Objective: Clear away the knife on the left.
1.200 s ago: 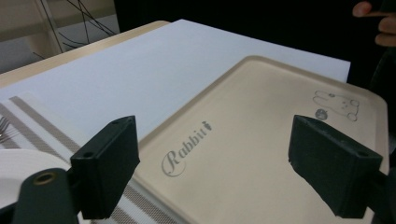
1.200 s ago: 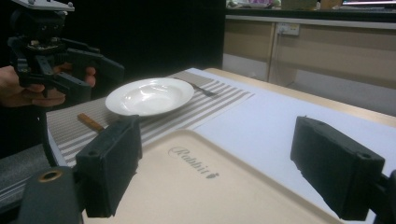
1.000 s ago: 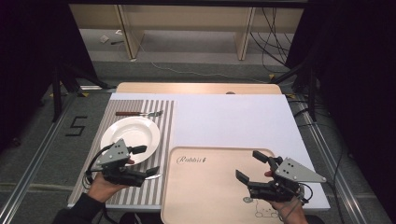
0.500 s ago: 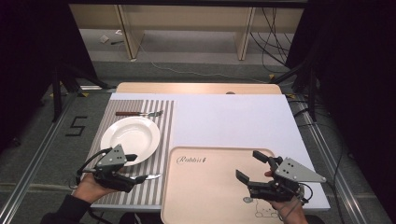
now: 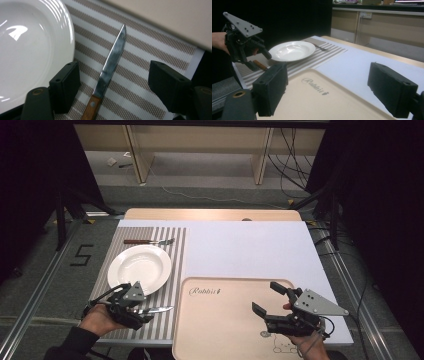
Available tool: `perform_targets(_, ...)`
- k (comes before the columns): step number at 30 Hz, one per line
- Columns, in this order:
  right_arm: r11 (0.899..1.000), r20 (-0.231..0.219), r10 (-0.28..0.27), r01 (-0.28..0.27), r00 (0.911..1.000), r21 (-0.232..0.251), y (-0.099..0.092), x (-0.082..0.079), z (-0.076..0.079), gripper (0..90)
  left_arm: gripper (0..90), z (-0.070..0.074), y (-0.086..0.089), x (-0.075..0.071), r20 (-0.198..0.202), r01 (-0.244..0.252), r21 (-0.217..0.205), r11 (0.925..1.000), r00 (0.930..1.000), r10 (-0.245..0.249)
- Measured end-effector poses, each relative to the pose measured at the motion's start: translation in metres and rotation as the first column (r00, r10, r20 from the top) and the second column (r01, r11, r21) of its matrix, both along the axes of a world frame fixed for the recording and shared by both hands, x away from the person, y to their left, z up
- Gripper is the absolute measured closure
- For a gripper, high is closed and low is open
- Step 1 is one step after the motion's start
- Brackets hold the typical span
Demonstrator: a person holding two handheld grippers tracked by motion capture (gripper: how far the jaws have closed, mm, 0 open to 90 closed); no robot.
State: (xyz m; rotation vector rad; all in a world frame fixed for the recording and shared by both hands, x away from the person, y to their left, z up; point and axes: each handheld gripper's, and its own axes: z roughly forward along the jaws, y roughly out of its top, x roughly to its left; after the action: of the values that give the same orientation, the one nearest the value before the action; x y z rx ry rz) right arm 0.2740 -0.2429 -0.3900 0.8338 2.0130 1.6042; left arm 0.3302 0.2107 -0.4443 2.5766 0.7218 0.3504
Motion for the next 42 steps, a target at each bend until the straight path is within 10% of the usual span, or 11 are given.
perform_targets(14, 1.0, -0.001, 0.003, -0.003, 1.0, -0.003, 0.0, 0.0, 0.0, 17.5, 36.8, -0.011, 0.014, 0.011, -0.111, -0.098, 0.114, 0.9886, 0.9876, 0.111)
perform_targets(42, 1.0, -0.008, -0.001, 0.001, 1.0, -0.001, 0.0, 0.001, -0.001, 17.6, 63.8, -0.017, 0.022, 0.025, -0.25, -0.155, 0.143, 0.9775, 0.9501, 0.187)
